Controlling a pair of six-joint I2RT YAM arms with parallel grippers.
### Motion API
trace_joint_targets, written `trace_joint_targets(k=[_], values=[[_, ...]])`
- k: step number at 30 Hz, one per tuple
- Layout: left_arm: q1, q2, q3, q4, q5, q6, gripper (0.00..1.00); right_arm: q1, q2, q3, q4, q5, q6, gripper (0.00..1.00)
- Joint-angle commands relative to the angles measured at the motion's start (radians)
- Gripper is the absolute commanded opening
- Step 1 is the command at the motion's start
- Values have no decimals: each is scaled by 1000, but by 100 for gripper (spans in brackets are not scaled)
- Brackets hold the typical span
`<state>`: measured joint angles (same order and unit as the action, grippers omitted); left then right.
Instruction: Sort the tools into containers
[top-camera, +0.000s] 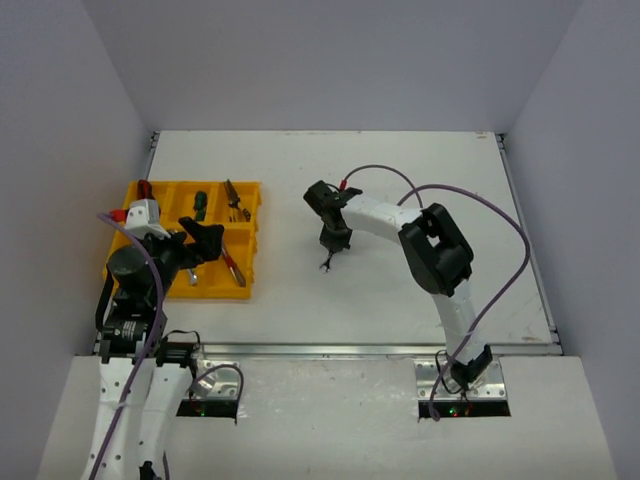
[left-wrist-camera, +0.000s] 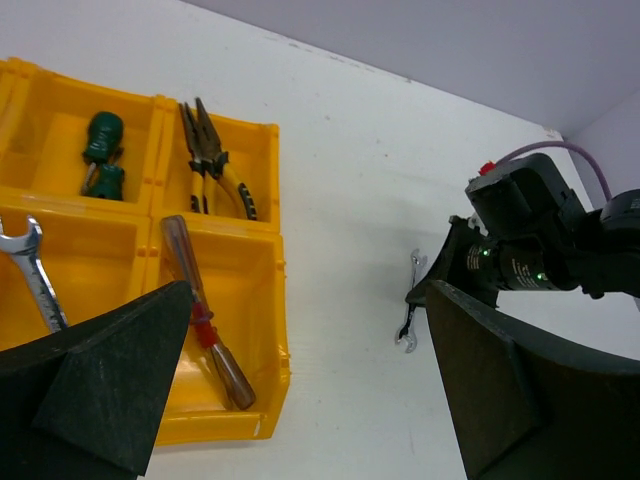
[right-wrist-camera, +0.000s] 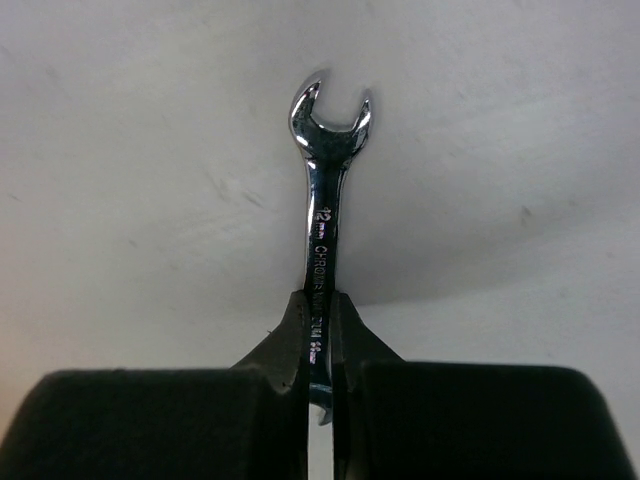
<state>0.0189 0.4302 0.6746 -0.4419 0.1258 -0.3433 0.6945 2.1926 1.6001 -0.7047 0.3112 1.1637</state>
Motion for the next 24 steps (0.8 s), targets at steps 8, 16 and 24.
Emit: trace_joint_targets(k=[8, 16, 24], values=[[-61, 224, -241, 452, 431, -319, 100, 62, -450, -416, 306, -46, -443, 0], [-225, 339, -294, 645, 337, -440, 100, 95, -534, -456, 311, -43, -534, 6], [-226, 185, -86, 206, 31, -261, 100, 58, -362, -378, 172, -48, -445, 70]])
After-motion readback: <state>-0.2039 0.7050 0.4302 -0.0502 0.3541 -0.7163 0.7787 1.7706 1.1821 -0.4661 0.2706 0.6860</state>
